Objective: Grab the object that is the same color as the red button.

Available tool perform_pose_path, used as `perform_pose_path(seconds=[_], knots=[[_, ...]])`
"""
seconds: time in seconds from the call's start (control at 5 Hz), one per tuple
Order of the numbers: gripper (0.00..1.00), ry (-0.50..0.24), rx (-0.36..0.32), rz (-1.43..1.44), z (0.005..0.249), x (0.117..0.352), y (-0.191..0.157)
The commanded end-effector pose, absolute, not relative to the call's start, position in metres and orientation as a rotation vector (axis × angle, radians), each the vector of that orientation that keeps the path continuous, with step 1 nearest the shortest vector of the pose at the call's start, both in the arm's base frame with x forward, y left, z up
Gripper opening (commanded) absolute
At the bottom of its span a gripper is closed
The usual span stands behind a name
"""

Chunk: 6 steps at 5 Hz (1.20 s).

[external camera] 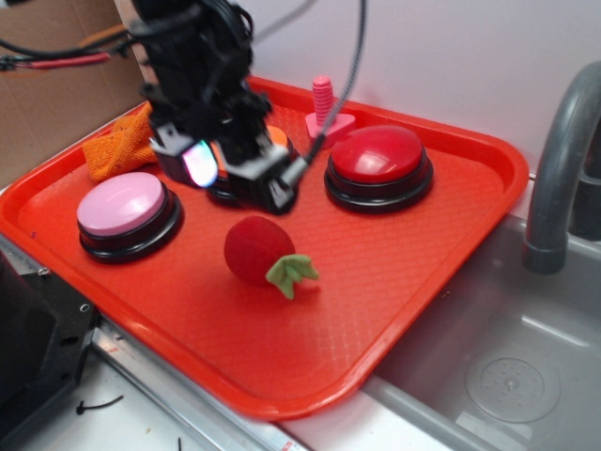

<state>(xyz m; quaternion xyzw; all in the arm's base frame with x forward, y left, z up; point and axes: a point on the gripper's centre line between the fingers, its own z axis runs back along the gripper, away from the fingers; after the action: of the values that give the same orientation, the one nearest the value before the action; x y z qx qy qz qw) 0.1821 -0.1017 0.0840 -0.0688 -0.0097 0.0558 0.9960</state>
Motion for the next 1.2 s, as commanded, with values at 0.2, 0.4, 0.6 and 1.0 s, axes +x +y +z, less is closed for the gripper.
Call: perform_pose_path(seconds=[0.2, 0.4, 0.6, 1.0], knots=[[1.0, 0.064, -0.02, 0.203, 0.017, 0.198, -0.093], [0.65, 0.072, -0.018, 0.219, 0.011, 0.2, -0.088], [0.0, 0.065, -0.057, 0.227, 0.018, 0.198, -0.088], [0.0, 0.086, -0.089, 0.098, 0.064, 0.2, -0.089]])
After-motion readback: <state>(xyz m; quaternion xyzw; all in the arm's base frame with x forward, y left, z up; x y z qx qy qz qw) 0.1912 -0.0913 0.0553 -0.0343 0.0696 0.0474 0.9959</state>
